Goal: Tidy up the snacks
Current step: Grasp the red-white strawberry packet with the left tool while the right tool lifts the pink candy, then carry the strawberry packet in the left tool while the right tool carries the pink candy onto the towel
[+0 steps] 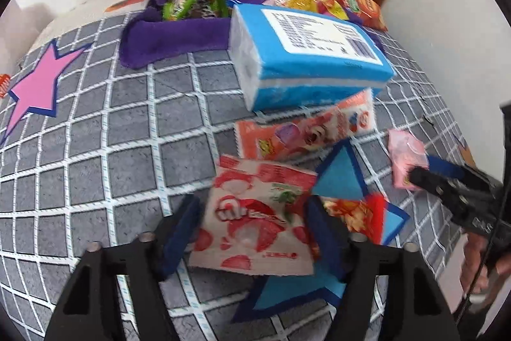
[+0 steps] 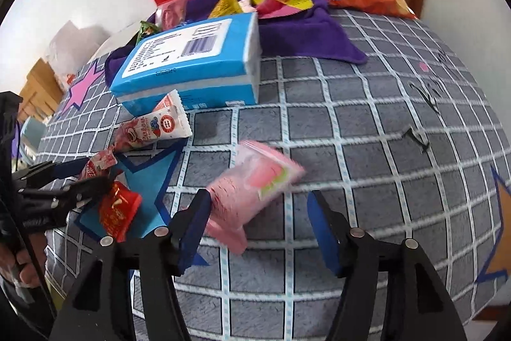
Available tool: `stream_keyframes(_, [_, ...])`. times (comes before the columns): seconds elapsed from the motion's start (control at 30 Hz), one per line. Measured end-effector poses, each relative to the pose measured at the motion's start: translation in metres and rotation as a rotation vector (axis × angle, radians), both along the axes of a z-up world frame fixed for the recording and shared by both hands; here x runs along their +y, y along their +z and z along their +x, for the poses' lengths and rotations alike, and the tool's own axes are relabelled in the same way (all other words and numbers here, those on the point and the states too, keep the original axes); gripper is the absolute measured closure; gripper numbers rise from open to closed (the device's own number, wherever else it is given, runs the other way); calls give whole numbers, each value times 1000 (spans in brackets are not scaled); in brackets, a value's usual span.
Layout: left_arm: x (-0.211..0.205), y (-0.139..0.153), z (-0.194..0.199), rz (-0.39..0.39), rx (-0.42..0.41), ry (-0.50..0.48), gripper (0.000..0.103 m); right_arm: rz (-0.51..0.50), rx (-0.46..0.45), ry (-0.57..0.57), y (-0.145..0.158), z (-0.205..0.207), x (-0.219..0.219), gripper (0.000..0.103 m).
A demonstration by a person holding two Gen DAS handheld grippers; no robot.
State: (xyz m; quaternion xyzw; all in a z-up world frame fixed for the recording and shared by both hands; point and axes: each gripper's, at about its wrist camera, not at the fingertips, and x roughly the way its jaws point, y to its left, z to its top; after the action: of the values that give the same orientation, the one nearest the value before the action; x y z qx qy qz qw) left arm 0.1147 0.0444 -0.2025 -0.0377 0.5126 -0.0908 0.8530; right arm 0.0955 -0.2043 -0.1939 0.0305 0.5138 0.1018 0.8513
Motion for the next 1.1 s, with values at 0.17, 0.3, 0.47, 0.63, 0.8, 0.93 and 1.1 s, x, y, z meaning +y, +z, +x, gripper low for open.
stream_keyframes(0.17, [4,1,3,6,-13,8,48,51,-13,-48,1,-7,1,34])
stream_keyframes(0.3, [16,2,7,-5,-8,35,48,54,-15,-69,-1,2,10,34])
stream_keyframes(0.47, [34,4,7,-15,-8,64,48,-103,-52,-35,-11,11,35,42])
stream_keyframes(0.63, [39,2,8,-25,-4,72,48,-146,-85,4,-8,8,45,73])
stream_keyframes(0.8, [38,8,4,-18,-11,81,48,-65,-109,12,11,1,39,78])
stream_keyframes(0.93, [39,22,0,-46,-19,88,48,-68,-140,2,30,-3,34,78])
stream_keyframes(1.1, [40,48,-4,-61,-58,88,48,-41,-168,-10,54,-8,27,78])
